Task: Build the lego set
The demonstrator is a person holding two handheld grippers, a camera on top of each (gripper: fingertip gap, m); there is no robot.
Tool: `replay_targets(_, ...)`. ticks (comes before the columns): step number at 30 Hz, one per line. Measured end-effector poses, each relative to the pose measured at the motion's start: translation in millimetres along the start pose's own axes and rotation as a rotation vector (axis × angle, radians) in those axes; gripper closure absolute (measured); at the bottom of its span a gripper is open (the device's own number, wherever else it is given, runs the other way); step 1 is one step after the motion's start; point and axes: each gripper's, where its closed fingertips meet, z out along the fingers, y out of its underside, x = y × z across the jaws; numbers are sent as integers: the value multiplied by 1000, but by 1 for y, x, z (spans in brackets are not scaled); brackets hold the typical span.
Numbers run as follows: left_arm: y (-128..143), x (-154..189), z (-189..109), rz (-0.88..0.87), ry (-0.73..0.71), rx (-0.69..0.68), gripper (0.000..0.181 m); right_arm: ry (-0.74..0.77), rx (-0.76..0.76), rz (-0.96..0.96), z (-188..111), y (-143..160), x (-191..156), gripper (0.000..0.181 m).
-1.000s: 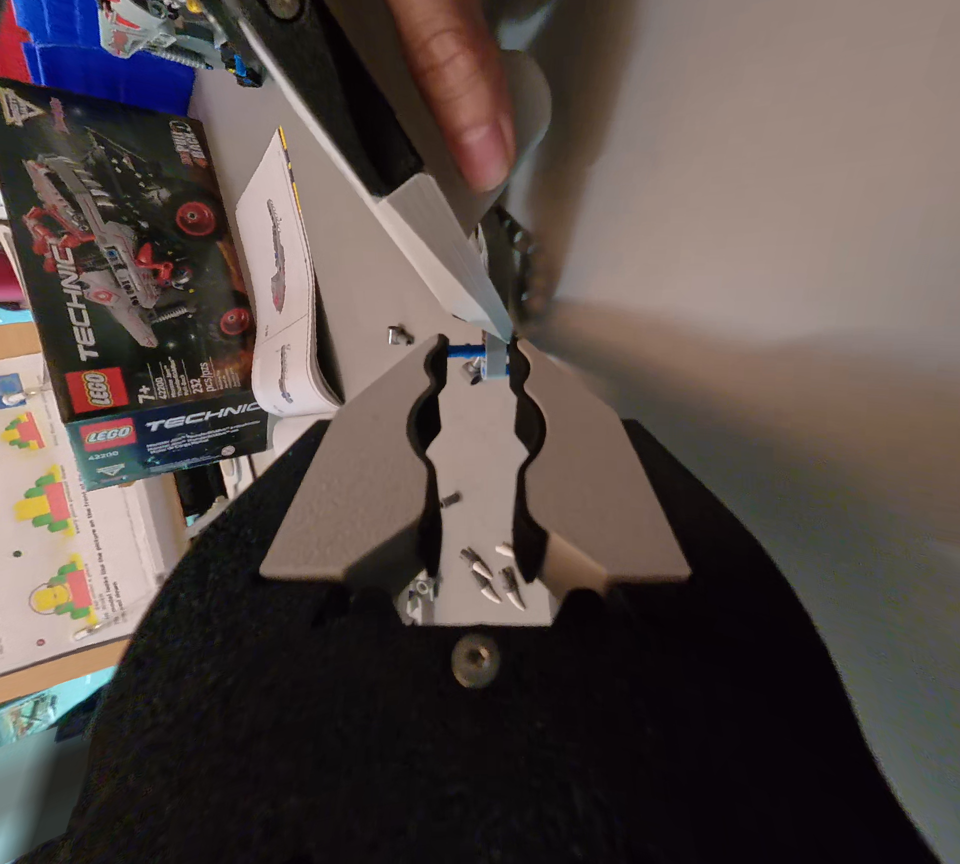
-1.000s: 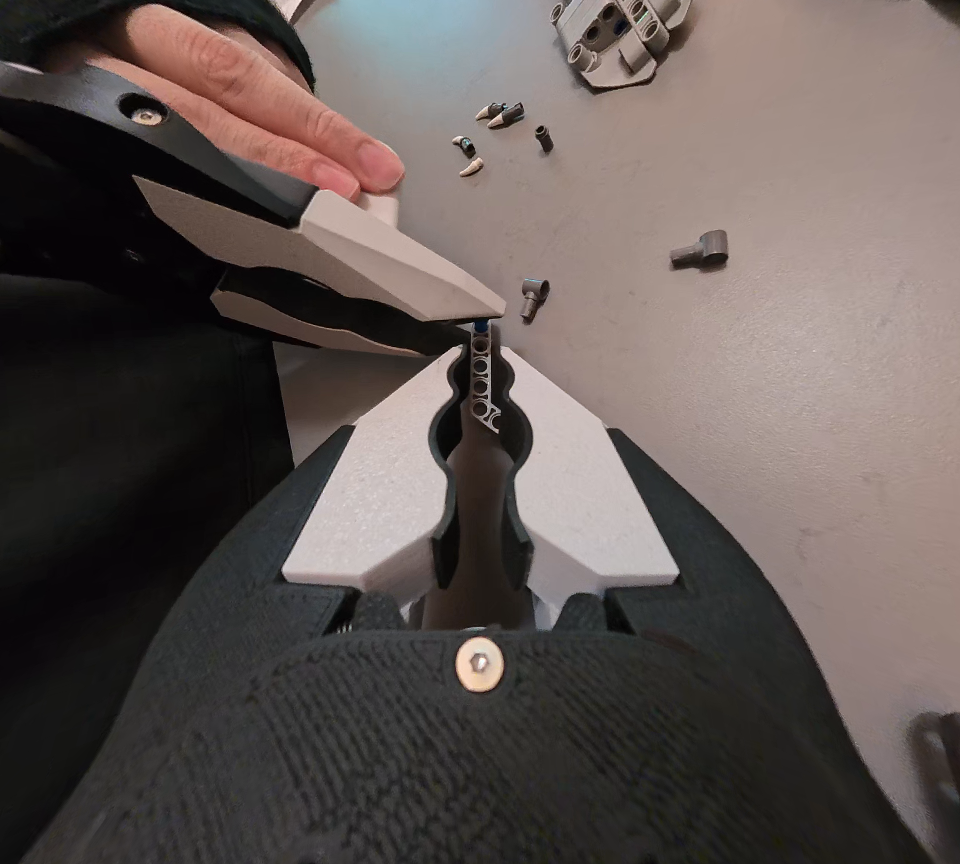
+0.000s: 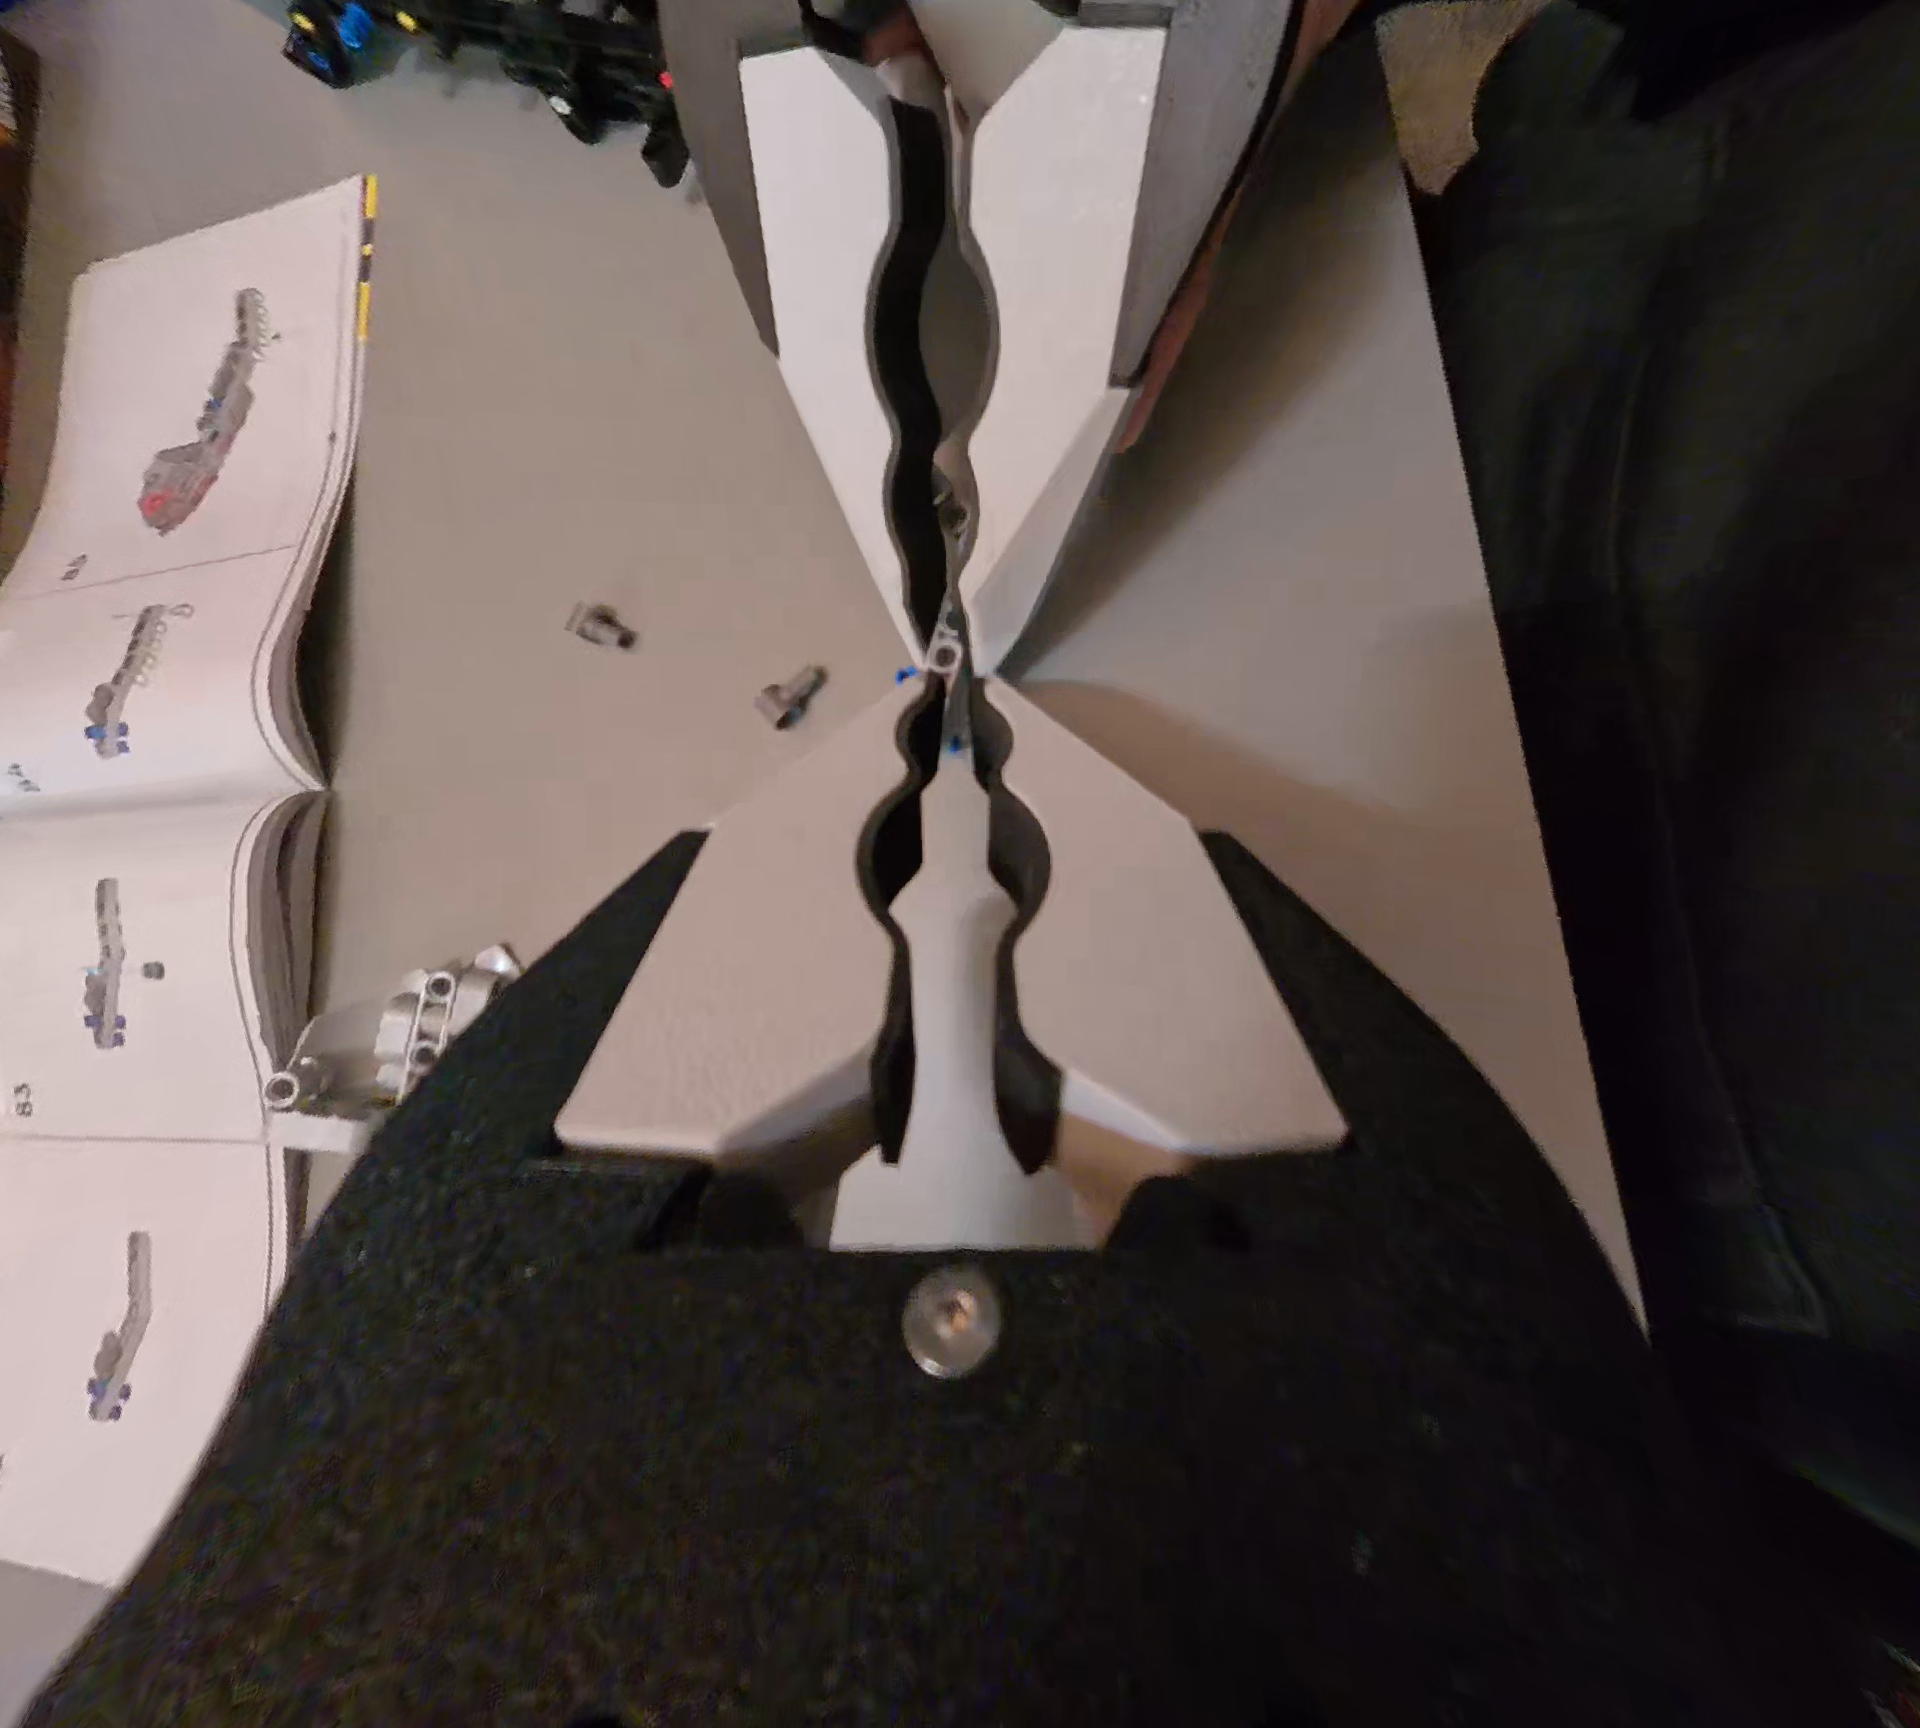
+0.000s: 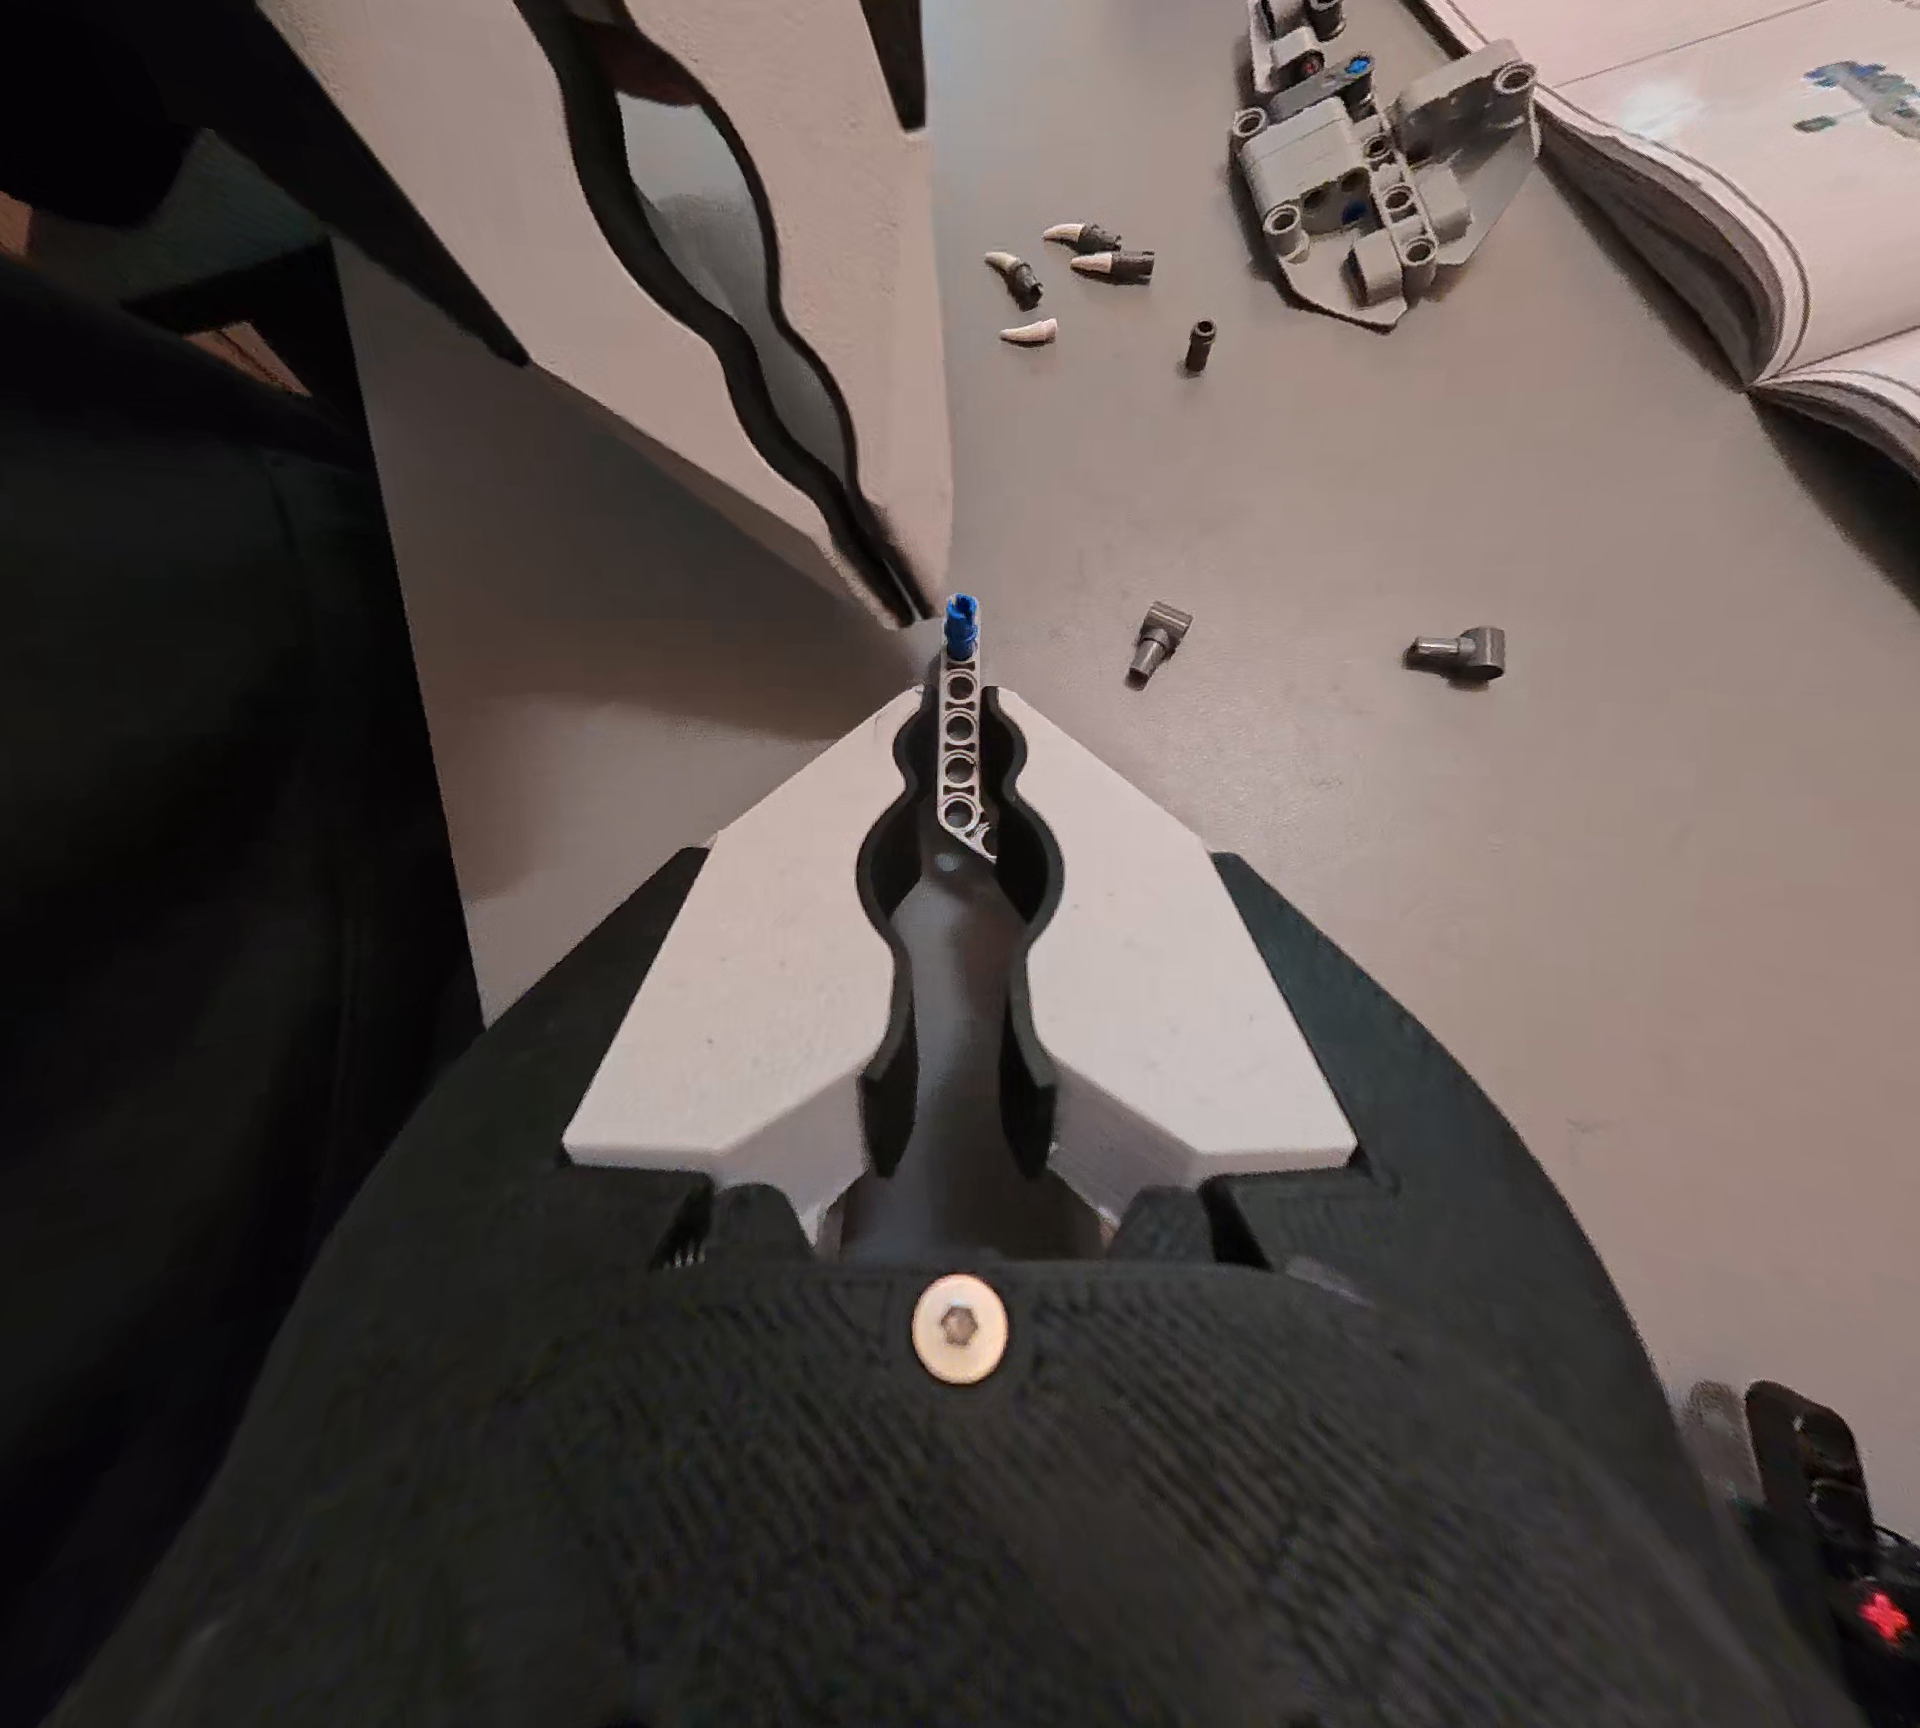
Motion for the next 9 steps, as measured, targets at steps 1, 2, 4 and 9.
replay_targets(1,-2,0,0,0,2,10,179,8,-5,-8,1,1,0,175)
replay_targets(2,-3,0,0,0,1,13,180,15,-6,-14,1,1,0,175)
replay_targets(4,-3,1,1,0,12,10,179,20,-7,-21,1,1,0,175)
replay_targets(9,-9,-2,-1,-36,15,64,171,43,-24,-38,3,3,2,175)
